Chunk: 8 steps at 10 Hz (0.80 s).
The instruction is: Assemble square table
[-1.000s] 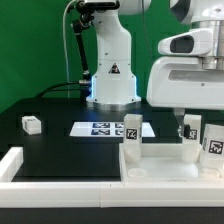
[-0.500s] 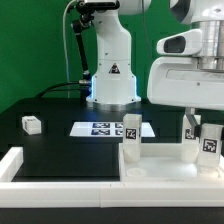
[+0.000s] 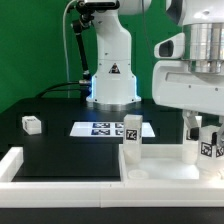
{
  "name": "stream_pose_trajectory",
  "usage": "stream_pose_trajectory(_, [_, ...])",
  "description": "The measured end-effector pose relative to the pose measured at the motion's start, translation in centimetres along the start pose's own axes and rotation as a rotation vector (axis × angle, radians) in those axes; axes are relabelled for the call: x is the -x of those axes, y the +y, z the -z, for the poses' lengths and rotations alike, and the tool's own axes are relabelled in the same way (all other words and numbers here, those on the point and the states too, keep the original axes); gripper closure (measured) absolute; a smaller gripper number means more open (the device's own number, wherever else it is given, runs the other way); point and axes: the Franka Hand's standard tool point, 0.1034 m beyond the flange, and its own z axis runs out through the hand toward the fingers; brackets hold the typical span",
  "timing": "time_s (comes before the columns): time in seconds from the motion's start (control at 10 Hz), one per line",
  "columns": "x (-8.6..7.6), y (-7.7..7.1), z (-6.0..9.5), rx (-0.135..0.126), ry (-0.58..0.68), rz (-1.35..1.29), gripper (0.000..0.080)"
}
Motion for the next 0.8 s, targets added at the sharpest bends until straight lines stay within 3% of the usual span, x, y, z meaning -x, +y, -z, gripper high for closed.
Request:
stream_pose_trajectory(0.5, [1.3,0.2,0.0,0.002,-0.004,-0.648,0.0512])
stream_pose_trajectory(0.7, [1.4,0.1,0.0,0.003,-0.003,-0.7,0.0511])
stream_pose_trajectory(0.8, [1.4,0.1,0.0,0.003,-0.003,-0.695,0.0437])
